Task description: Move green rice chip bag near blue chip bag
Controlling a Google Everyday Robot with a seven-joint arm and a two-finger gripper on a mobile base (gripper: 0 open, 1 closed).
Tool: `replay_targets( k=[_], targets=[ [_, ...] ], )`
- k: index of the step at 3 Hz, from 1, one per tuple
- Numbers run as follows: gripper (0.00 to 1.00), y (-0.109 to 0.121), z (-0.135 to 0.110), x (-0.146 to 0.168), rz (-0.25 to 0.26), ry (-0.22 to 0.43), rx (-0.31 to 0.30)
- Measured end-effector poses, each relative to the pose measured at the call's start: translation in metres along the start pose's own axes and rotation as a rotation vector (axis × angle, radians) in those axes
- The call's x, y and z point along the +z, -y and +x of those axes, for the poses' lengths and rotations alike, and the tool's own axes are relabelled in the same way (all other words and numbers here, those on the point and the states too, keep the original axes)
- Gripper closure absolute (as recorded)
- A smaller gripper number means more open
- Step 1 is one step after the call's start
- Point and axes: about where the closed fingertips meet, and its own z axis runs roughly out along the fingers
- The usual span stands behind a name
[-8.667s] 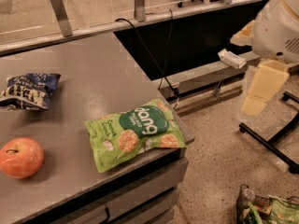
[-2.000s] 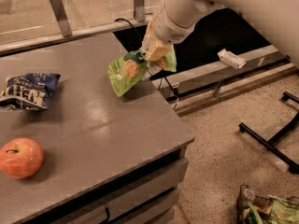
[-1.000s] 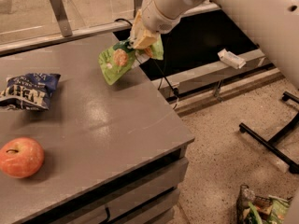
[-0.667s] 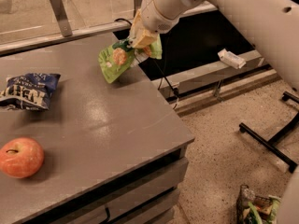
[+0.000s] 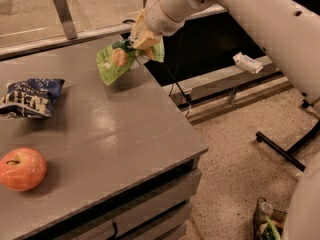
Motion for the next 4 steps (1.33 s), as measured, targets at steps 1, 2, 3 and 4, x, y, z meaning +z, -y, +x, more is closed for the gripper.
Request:
replay_targets(
  k=[1, 2, 3, 4],
  targets=[
    [1.00, 0.000, -0.030, 0.011, -0.019, 0.084, -0.012],
    [1.00, -0.006, -0.052, 0.025, -0.060, 0.156, -0.015],
    [0.82, -0.013, -0.073, 0.036, -0.097, 0.223, -0.017],
    [0.59, -0.017, -0.091, 0.039, -0.111, 0.275, -0.029]
  ],
)
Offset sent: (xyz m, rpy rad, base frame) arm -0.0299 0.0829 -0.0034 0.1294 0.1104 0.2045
